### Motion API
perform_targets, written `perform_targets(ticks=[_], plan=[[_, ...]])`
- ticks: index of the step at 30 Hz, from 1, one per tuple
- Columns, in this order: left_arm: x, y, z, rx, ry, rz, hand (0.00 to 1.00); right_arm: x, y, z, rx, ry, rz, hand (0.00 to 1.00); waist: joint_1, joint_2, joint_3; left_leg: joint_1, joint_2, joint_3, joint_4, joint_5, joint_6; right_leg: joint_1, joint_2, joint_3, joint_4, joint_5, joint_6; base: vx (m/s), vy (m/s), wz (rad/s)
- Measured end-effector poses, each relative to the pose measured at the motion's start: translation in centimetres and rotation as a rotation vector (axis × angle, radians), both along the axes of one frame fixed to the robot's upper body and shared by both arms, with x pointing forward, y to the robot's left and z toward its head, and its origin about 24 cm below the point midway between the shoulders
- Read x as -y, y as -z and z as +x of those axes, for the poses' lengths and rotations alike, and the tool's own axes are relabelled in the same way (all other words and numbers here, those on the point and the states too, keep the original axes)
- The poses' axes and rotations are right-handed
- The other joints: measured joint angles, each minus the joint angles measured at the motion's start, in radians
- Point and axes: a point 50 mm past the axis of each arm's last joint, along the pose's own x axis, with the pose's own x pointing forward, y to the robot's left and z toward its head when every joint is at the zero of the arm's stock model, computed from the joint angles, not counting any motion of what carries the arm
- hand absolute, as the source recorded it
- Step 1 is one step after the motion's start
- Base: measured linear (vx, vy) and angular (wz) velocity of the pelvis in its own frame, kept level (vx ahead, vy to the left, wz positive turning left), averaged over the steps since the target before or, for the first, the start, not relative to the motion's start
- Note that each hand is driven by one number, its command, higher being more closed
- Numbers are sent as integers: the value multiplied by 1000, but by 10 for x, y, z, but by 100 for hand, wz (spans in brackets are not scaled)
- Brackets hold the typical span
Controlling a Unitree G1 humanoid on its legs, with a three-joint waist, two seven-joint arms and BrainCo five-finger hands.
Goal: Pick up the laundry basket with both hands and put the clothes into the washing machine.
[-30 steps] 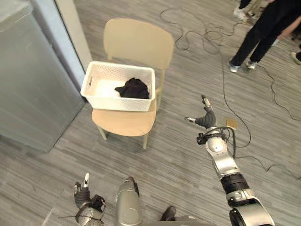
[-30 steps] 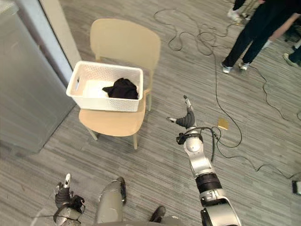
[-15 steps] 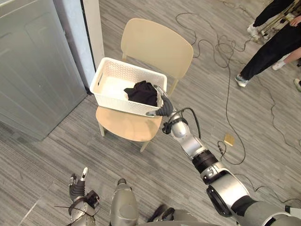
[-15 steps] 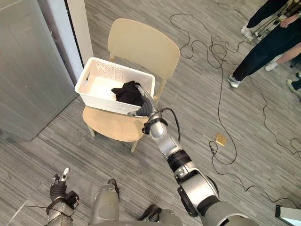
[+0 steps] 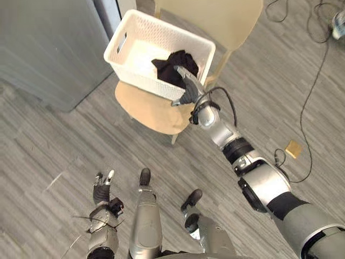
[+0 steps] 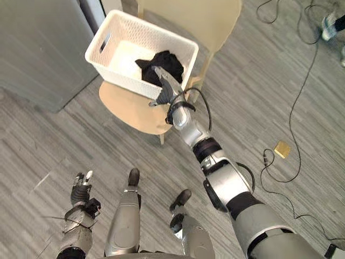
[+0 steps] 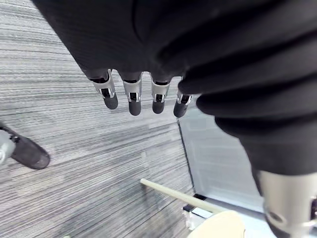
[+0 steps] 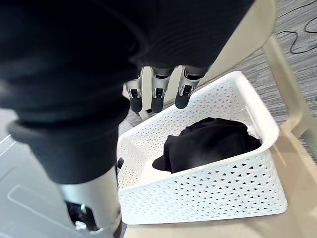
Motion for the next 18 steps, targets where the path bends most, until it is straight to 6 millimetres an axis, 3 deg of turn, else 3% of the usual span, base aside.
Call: perform_targets(ticks=[5, 13, 18], plan=[[21, -2, 12, 27, 88, -26, 0, 2, -15, 8, 67, 56, -197, 0, 27, 35, 24, -33, 4, -21, -25, 26, -1, -21, 2, -43, -2, 0, 0, -16, 24, 18], [35, -6, 20, 46, 171, -24, 0, 17, -59, 14, 235, 136, -385, 0, 34, 39, 44, -102, -4, -53, -52, 53, -4, -76, 0, -88, -9, 0, 0, 19, 70, 12], [39, -9, 26, 66, 186, -36, 0, 52, -81, 20, 270, 248, -439, 0, 36, 40, 49, -150, -5, -83, -62, 68, -12, -103, 11, -124, -24, 1, 0, 54, 41, 12]])
